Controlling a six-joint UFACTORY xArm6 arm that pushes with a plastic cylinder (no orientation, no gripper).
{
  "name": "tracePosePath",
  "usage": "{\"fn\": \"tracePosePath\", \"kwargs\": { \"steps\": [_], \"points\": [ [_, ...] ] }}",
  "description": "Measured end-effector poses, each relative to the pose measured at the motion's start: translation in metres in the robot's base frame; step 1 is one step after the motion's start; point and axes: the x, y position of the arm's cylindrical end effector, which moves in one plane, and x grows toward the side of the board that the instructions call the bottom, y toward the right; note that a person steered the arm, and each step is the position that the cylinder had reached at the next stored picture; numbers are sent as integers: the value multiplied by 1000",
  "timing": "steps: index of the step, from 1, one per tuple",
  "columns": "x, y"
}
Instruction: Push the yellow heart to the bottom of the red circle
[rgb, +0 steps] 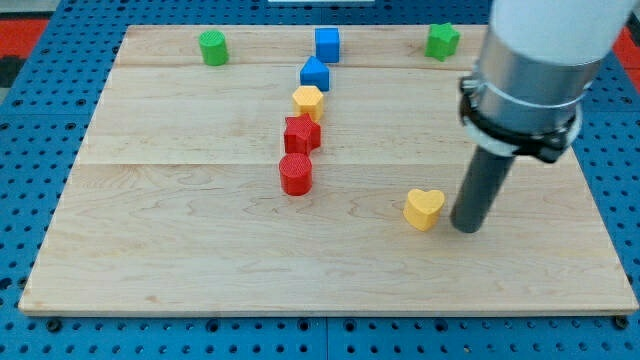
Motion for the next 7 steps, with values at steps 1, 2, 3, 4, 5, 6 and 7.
{"fn": "tracePosePath", "kwargs": {
  "steps": [1,2,3,4,5,6,7],
  "points": [
    [-27,-7],
    [-16,-60],
    [-8,-52],
    [6,-35],
    [15,-65],
    [-3,-115],
    [-2,-103]
  ]
}}
